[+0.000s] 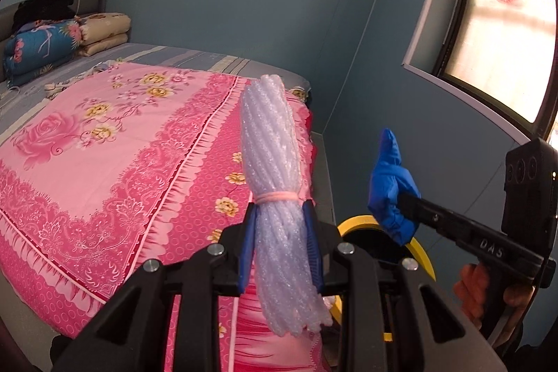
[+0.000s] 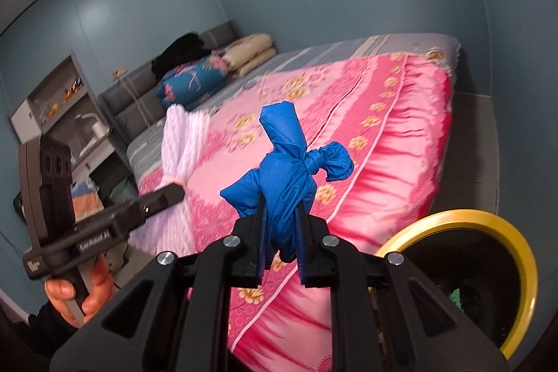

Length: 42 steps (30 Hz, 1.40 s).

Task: Collect trash
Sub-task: 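Lift and carry the mesh net and blue glove over the bin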

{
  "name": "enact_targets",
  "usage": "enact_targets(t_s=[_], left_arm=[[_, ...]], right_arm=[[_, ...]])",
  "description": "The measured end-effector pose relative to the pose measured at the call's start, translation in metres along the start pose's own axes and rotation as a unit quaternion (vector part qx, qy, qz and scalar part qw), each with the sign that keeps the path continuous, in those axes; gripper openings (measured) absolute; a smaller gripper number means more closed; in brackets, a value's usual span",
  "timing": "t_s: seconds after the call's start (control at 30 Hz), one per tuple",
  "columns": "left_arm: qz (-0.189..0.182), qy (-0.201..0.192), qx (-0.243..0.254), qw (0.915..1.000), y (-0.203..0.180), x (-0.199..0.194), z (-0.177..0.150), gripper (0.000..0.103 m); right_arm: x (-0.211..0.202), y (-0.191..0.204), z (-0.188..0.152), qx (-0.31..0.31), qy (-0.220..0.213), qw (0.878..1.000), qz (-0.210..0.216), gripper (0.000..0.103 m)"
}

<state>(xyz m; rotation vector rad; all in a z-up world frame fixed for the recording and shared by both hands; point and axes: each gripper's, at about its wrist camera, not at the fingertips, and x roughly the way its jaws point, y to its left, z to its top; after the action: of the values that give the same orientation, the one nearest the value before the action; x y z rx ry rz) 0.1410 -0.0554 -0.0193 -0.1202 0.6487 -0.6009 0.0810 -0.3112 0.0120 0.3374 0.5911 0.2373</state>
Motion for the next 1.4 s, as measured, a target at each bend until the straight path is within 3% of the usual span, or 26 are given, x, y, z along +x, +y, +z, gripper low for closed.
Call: enact_targets(t_s=[0.37,0.67,1.4], left_arm=[[-0.016,0.003,0.053,0.9984,-0.061,0.015,0.002,0.025],[-0.029,0.015,0.083,0.9960,-0.096,0.033,0.000,0.025],[-0.034,0.045,0.142,0.9882,-0.160,0.079,-0.020,0.025]], right_arm=[[-0.059,-0.034,0.012,0.018,-0.063,0.995,-0.069,0.014],[-0.080,-0.056,0.015,0.023,-0.082,0.990,-0.110,0.014],[-0.096,-0.107,0.009,0.075,-0.105,0.982,-0.138,0.014]])
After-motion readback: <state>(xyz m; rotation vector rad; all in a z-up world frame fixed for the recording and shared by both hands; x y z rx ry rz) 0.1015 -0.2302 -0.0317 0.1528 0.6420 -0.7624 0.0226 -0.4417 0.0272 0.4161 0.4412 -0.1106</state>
